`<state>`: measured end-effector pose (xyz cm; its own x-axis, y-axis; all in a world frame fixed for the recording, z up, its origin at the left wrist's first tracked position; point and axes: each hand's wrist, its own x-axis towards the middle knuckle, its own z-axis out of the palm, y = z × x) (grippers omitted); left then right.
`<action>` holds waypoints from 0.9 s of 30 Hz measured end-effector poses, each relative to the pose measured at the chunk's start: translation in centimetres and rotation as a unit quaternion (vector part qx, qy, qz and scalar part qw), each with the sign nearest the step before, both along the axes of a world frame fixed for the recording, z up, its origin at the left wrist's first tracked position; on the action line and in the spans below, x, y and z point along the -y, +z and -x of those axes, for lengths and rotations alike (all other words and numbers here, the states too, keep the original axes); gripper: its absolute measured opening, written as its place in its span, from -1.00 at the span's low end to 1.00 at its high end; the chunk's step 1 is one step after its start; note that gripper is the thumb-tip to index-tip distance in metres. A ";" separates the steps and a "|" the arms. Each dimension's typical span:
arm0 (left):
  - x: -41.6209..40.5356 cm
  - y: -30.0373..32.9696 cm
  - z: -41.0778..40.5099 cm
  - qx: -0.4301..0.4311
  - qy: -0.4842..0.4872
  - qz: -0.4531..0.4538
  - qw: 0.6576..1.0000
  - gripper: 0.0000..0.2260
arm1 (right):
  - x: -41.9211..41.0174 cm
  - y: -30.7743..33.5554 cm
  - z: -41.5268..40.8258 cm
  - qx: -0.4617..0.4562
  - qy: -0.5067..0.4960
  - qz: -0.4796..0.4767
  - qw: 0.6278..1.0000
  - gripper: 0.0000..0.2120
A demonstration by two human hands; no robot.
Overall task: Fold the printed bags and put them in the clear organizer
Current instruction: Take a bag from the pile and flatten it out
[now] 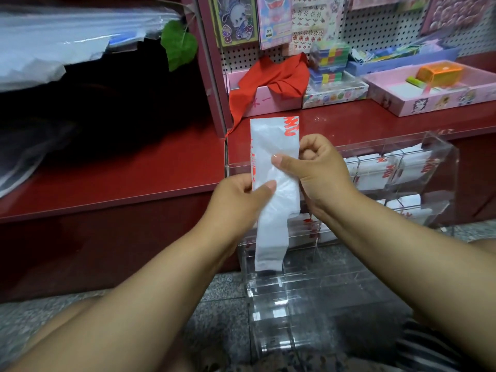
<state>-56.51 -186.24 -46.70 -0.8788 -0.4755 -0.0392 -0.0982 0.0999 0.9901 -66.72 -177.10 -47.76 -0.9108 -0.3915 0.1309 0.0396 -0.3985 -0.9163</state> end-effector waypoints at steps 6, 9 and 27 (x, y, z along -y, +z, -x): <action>2.2 0.6 0.2 -0.087 0.119 -0.037 0.988 -0.90 | -1.1 0.7 0.0 0.065 0.114 -0.175 0.976 -0.59; 2.9 0.9 0.2 -0.112 0.129 -0.066 0.983 -0.90 | -1.4 1.2 -1.5 0.155 0.295 -0.186 0.924 -0.37; 1.7 -0.2 -0.9 -0.001 0.033 -0.035 0.999 -0.90 | -0.7 -0.3 -1.4 0.079 0.208 -0.084 0.971 -0.84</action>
<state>-55.63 -187.95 -46.92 -0.8456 -0.5288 -0.0727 -0.1000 0.0230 0.9947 -65.31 -176.38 -48.09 -0.6735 -0.7332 -0.0939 0.3097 -0.1645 -0.9365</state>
